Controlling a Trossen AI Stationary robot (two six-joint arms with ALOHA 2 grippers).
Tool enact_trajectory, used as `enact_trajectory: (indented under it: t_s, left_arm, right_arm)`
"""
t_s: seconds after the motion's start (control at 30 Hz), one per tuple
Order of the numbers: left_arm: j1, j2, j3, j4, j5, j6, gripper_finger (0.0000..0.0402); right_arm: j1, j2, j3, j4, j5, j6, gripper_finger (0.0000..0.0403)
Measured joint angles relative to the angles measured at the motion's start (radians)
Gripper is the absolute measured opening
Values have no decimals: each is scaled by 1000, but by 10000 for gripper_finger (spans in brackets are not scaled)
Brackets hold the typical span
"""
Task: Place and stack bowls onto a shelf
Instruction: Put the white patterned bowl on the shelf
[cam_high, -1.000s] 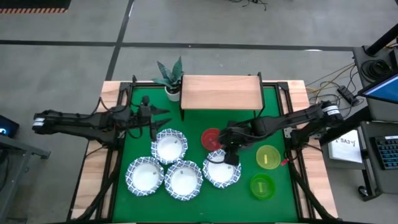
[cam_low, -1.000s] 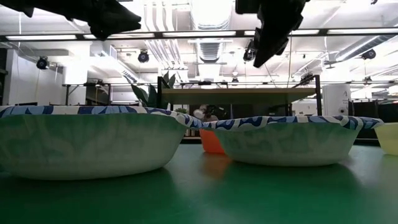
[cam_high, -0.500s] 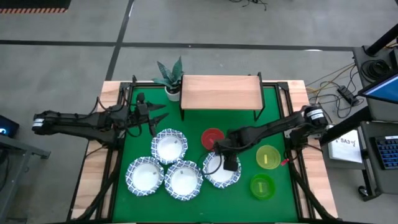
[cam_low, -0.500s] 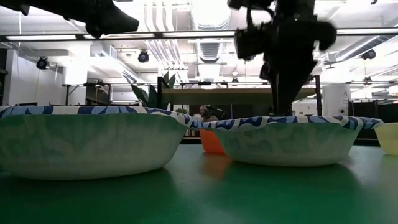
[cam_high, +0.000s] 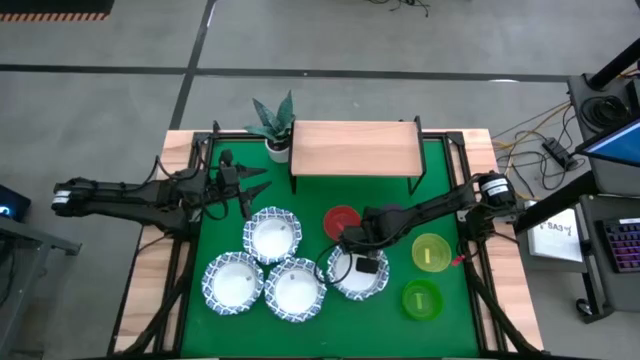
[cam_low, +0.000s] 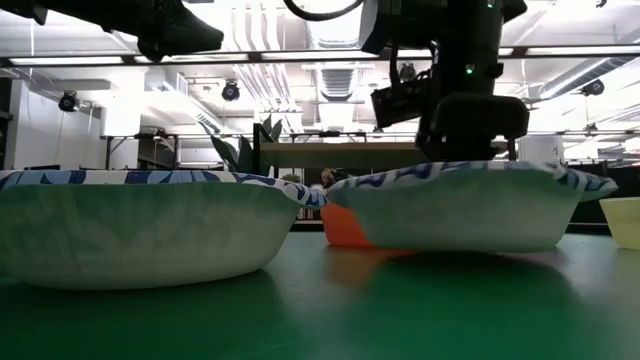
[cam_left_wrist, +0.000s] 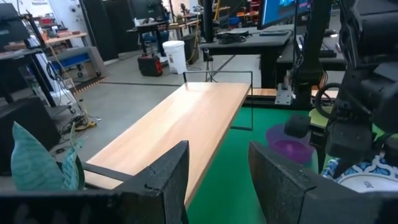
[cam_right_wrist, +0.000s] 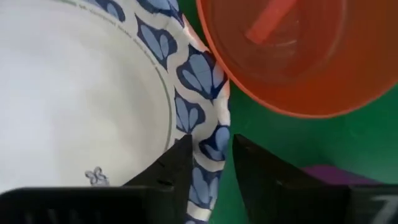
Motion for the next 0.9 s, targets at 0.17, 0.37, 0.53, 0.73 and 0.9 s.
enact_trajectory:
  t_s: [0.17, 0.37, 0.53, 0.73, 0.9]
  left_arm:
    - [0, 4, 0, -3, 0, -72, 149]
    - [0, 14, 0, -3, 8, -148, 149]
    - [-1, 19, -3, -4, 9, -209, 149]
    - [-1, 28, -6, -3, 9, -249, 149]
    - [-1, 36, -6, 18, 9, -255, 149]
  right_arm:
    - [0, -11, -10, 9, -2, -1, 40]
    - [0, -12, -7, 8, -6, -29, 12]
    - [-5, -41, -7, 5, -50, -62, 11]
    - [-35, -134, -4, 12, -253, -80, 11]
    - [-61, -249, -4, 40, -324, -81, 11]
